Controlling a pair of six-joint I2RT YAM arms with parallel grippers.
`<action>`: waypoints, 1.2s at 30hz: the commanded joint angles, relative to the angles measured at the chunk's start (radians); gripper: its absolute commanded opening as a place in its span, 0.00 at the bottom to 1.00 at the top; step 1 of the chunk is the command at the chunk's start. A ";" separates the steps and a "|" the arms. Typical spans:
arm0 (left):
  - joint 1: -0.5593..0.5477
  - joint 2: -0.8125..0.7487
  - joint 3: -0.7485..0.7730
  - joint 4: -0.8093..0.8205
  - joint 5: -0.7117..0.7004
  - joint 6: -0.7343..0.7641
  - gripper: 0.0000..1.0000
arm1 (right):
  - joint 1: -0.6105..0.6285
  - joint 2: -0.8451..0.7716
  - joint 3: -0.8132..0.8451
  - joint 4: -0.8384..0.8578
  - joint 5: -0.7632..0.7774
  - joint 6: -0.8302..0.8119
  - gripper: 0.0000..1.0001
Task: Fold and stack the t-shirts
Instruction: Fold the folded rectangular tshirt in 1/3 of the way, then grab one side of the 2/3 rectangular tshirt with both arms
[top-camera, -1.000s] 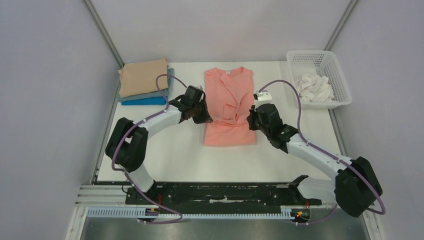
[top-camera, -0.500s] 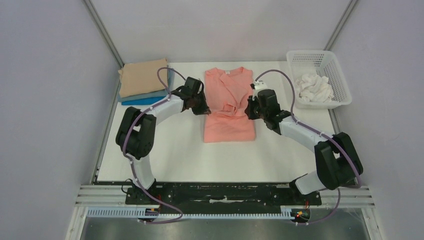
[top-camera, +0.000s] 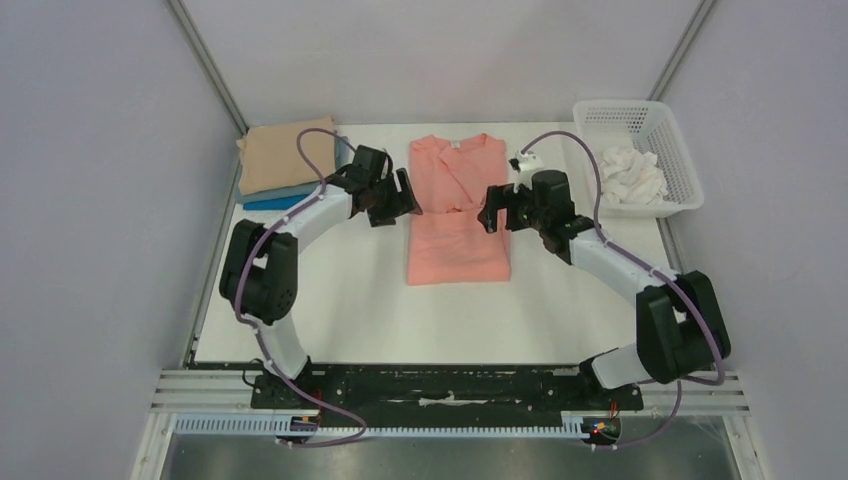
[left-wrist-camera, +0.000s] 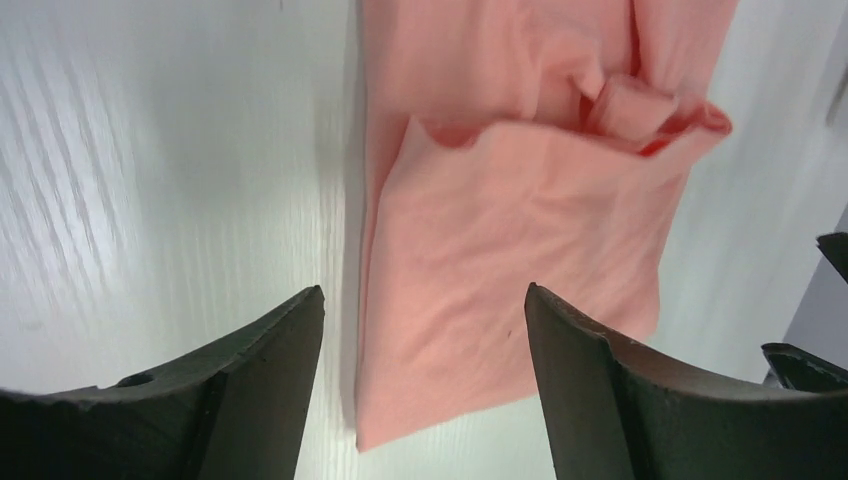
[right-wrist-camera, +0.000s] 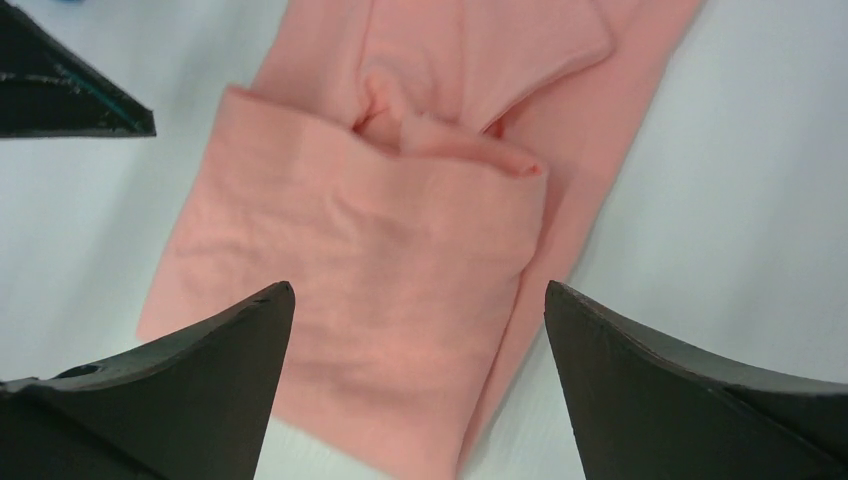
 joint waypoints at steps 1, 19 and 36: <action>-0.010 -0.161 -0.200 0.081 0.057 -0.031 0.80 | 0.007 -0.123 -0.185 0.117 -0.227 0.014 0.98; -0.143 -0.282 -0.598 0.247 0.038 -0.169 0.57 | 0.007 -0.414 -0.600 0.135 -0.035 0.267 0.98; -0.143 -0.148 -0.577 0.284 0.043 -0.169 0.02 | 0.008 -0.270 -0.606 0.185 -0.103 0.307 0.71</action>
